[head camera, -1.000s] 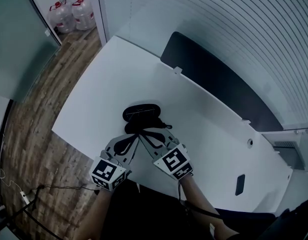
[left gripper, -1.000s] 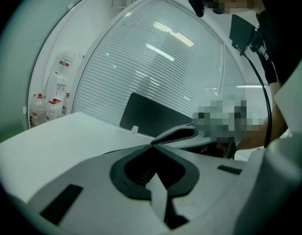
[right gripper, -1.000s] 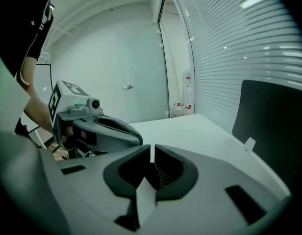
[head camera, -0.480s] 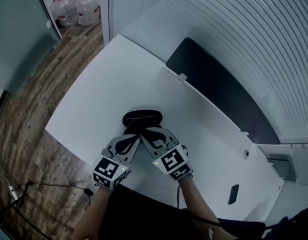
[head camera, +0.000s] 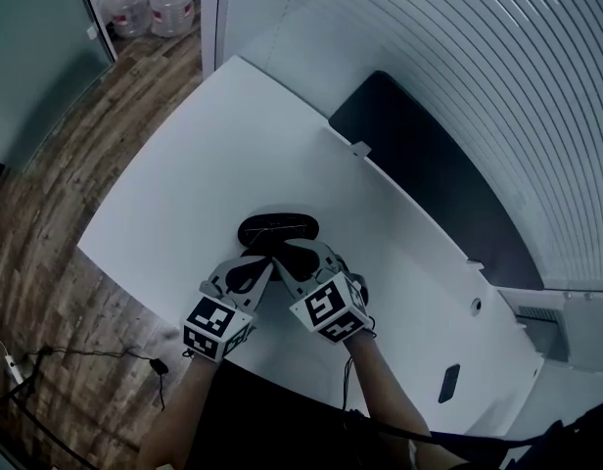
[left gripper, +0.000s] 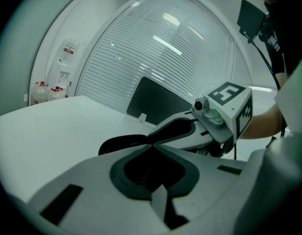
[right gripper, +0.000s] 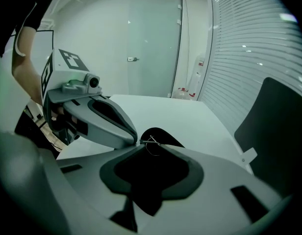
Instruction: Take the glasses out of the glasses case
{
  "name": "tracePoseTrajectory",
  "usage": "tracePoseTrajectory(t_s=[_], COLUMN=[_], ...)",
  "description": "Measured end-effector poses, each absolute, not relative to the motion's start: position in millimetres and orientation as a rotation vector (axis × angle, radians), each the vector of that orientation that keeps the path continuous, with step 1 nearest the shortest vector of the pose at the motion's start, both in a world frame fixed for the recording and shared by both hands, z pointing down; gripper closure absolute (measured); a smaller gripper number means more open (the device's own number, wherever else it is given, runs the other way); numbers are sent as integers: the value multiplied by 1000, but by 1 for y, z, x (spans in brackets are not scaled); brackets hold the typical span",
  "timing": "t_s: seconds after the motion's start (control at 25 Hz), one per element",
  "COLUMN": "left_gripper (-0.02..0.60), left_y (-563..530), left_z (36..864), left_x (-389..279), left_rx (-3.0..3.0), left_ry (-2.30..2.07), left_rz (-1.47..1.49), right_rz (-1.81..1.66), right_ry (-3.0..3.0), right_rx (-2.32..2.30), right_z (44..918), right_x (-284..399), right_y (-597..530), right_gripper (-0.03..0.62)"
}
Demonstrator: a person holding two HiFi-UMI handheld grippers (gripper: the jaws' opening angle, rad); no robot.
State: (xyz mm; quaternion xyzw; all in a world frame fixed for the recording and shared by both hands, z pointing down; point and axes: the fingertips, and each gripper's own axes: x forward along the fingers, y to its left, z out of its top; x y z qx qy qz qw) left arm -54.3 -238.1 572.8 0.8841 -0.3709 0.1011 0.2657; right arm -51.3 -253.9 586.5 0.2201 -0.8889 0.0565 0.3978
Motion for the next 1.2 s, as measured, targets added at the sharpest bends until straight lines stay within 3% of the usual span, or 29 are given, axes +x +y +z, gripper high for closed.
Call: tracePoseTrajectory(t_s=[0.44, 1.2], left_gripper=[572, 572], left_y=[-255, -255], left_z=[588, 605], left_x=[-55, -46], left_rx=[2329, 2281], left_ry=[-992, -933], left_rz=[251, 329], right_rz=[70, -50], right_ry=[-2166, -1963], right_rx=[479, 227], right_z=[602, 629], right_x=[-52, -48], right_y=[-277, -285], right_gripper=[450, 448])
